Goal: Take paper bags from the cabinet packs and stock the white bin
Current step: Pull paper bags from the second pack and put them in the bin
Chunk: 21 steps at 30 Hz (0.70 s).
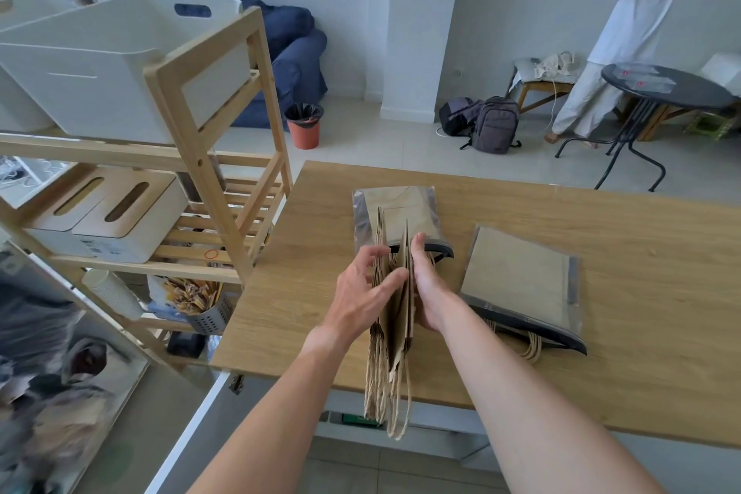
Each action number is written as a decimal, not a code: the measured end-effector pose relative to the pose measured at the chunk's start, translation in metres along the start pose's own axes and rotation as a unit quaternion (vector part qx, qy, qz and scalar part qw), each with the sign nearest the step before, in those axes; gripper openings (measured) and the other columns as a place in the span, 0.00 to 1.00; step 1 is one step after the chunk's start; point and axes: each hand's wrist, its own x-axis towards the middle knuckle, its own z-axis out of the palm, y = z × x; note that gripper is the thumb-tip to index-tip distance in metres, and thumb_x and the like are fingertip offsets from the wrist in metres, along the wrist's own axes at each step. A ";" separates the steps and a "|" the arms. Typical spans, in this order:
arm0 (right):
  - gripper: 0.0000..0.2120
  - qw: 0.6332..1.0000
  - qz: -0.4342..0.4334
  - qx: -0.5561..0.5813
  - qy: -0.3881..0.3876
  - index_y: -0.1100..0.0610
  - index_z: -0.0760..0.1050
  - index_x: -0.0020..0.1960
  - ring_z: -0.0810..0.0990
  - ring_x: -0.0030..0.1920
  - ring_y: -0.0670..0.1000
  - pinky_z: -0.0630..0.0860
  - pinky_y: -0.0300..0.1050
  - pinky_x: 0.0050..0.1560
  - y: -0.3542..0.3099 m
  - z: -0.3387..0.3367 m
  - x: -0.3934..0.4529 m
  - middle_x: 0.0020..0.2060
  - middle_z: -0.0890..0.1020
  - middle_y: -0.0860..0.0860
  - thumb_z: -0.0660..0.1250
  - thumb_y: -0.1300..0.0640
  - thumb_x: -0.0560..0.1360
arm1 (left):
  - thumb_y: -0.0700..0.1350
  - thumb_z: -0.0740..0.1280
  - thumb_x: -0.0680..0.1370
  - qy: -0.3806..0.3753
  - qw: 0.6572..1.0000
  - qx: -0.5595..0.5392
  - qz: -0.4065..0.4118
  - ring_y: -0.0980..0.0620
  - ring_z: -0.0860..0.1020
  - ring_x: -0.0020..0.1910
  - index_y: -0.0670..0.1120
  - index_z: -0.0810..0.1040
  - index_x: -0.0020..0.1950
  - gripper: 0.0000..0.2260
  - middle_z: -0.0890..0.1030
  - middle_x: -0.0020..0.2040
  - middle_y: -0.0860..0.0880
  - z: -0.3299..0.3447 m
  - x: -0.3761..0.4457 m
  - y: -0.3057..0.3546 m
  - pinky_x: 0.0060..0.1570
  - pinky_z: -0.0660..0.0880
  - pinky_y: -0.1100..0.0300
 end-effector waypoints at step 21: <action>0.26 0.943 -0.230 -0.224 0.085 0.44 0.75 0.66 0.76 0.65 0.47 0.72 0.57 0.68 0.108 -0.055 -0.016 0.64 0.77 0.43 0.69 0.67 0.74 | 0.39 0.59 0.72 0.012 0.956 -0.012 -0.294 0.42 0.78 0.44 0.33 0.68 0.61 0.19 0.76 0.51 0.39 -0.045 0.038 0.011 0.32 0.79 0.53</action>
